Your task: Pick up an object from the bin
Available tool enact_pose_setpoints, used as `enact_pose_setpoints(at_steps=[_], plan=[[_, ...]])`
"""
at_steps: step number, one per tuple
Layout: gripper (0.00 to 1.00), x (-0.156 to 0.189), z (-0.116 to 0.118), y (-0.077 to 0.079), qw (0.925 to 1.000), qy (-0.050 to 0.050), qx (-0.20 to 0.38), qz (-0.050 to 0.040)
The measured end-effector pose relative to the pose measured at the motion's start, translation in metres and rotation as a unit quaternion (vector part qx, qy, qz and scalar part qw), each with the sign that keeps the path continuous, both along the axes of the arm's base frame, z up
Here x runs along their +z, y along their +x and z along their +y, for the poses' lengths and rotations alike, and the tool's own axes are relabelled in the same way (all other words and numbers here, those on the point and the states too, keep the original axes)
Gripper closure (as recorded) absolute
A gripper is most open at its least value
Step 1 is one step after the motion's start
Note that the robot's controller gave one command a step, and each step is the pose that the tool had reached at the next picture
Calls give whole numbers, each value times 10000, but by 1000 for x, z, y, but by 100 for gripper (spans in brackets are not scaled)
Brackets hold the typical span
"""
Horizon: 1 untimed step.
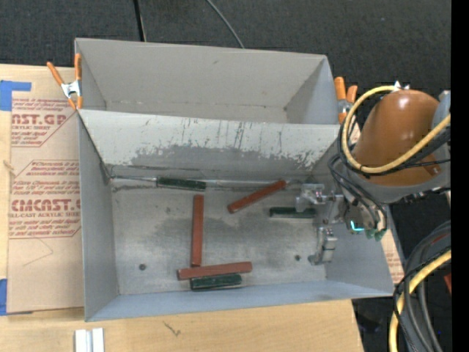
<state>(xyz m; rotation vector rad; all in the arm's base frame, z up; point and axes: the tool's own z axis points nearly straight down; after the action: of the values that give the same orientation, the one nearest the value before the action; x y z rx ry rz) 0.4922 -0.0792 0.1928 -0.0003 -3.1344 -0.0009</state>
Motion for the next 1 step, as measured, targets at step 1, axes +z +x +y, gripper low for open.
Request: enact_pose_setpoints(at_steps=[1], plan=[[0, 4, 0, 2, 10000, -5, 6, -39]])
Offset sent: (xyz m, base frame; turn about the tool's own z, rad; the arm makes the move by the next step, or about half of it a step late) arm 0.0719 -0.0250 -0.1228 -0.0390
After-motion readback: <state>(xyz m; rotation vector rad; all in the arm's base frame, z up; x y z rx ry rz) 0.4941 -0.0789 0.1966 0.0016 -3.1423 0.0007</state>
